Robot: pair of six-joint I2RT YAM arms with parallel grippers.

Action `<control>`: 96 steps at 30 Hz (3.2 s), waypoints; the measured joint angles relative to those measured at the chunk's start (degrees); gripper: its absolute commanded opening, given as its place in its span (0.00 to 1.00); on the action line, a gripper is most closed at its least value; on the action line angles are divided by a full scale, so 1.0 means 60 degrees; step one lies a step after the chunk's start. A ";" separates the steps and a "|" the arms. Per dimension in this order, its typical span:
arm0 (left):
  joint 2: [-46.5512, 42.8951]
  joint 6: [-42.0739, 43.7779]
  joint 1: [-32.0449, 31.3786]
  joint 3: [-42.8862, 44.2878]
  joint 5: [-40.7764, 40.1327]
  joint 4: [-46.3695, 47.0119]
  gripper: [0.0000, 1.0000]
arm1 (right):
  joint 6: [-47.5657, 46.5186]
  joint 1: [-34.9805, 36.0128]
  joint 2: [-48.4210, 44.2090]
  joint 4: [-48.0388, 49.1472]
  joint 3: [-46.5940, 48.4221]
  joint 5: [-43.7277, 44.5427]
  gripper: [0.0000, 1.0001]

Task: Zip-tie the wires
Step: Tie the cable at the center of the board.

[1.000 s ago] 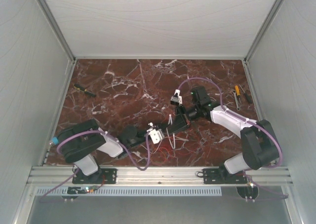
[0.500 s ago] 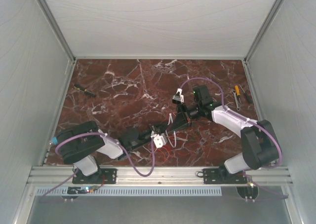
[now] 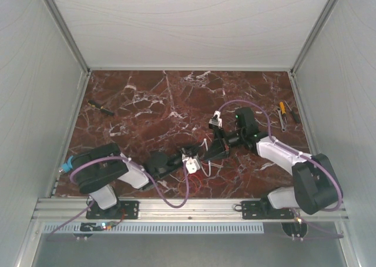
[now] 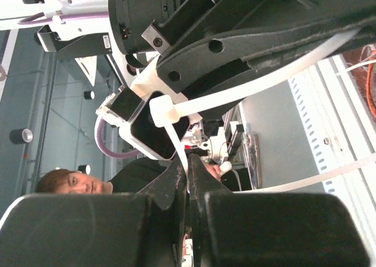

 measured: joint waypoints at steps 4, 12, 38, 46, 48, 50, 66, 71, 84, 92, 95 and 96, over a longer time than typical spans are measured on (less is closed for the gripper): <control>0.0040 0.0186 0.0000 0.0015 -0.0259 0.0025 0.00 | 0.1985 -0.0044 -0.0255 0.1923 -0.0619 0.0259 0.00; 0.0135 0.0579 0.0000 0.0182 -0.0554 0.0237 0.00 | 0.5100 -0.0044 -0.0226 0.4852 -0.1279 0.0535 0.00; 0.0051 0.0936 -0.0251 0.0208 -0.0452 0.0240 0.00 | 0.2324 -0.0546 0.0295 0.1559 0.0907 0.0645 0.00; 0.0091 0.0401 -0.0237 0.0324 -0.0605 0.0219 0.00 | 0.0291 -0.0299 0.0324 -0.0670 0.1031 0.0703 0.00; 0.0171 0.0076 -0.0120 0.0324 -0.0605 0.0208 0.00 | -0.0521 -0.0025 0.0302 -0.1672 0.1013 0.0772 0.00; 0.0244 -0.0273 0.0022 0.0324 -0.0565 0.0193 0.00 | -0.1104 0.0262 0.0215 -0.2302 0.0871 0.0889 0.00; 0.0291 -0.3056 0.1282 0.0466 0.1490 -0.0193 0.00 | -0.3147 0.0565 -0.1610 -0.2805 0.0528 0.4153 0.00; -0.0007 -0.3894 0.1450 0.0481 0.2422 -0.0466 0.00 | -0.3741 0.0565 -0.3654 -0.0732 -0.0219 0.5920 0.00; -0.1118 -0.6328 0.1898 0.0725 0.4790 -0.0648 0.00 | -0.5402 0.0565 -0.5111 0.2073 -0.2011 0.7807 0.00; -0.0841 -0.7027 0.1960 0.0852 0.5209 -0.0718 0.00 | -0.5599 0.0623 -0.4674 0.3217 -0.2186 0.7522 0.00; -0.0488 -0.7293 0.2102 0.0892 0.5238 -0.0594 0.00 | -0.5654 0.0656 -0.4568 0.3468 -0.2466 0.7424 0.00; -0.0372 -0.7348 0.2160 0.0892 0.5238 -0.0586 0.00 | -0.5665 0.0663 -0.4554 0.3548 -0.2605 0.7395 0.00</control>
